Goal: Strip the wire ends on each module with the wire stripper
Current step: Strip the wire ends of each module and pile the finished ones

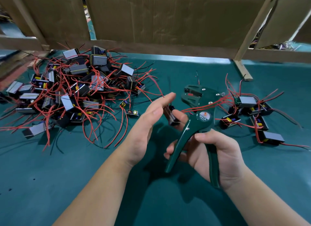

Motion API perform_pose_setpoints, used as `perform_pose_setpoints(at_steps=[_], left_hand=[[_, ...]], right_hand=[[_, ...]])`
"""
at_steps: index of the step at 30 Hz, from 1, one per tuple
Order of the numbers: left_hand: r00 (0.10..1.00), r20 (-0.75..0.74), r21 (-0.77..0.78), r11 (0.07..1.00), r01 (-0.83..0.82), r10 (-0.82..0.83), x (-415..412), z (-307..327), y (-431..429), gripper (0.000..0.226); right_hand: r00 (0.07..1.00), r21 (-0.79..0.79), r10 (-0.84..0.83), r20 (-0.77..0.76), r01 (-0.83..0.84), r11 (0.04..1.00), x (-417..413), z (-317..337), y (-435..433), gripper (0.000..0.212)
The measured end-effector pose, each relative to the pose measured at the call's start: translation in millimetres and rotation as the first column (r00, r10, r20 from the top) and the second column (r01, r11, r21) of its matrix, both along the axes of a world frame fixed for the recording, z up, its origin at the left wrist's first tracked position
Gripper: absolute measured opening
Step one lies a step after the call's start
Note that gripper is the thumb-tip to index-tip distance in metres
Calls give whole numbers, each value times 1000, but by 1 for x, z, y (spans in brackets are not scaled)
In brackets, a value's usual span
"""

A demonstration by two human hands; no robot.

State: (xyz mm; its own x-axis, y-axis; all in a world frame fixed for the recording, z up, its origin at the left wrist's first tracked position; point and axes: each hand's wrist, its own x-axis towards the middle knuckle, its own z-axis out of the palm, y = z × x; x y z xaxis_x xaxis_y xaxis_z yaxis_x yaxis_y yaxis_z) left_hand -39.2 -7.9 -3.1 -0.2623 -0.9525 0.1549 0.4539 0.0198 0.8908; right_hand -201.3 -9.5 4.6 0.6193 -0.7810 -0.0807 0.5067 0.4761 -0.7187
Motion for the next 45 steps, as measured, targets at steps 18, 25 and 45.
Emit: perform_pose_setpoints(at_steps=[18,25,45], left_hand=[[-128,916,-388,763,-517,379,36,-15,-14,55],[62,823,-455,721,-523,564,41,-16,-19,24],[-94,668,-681,557,-475,738,38,-14,-16,18]], right_hand=[[862,50,-503,-66,506,861,-28,6,-24,11],[886,-3,-463,10,464,886,-25,7,-19,37],[913,17,-408,3,408,913,-20,11,-15,58]])
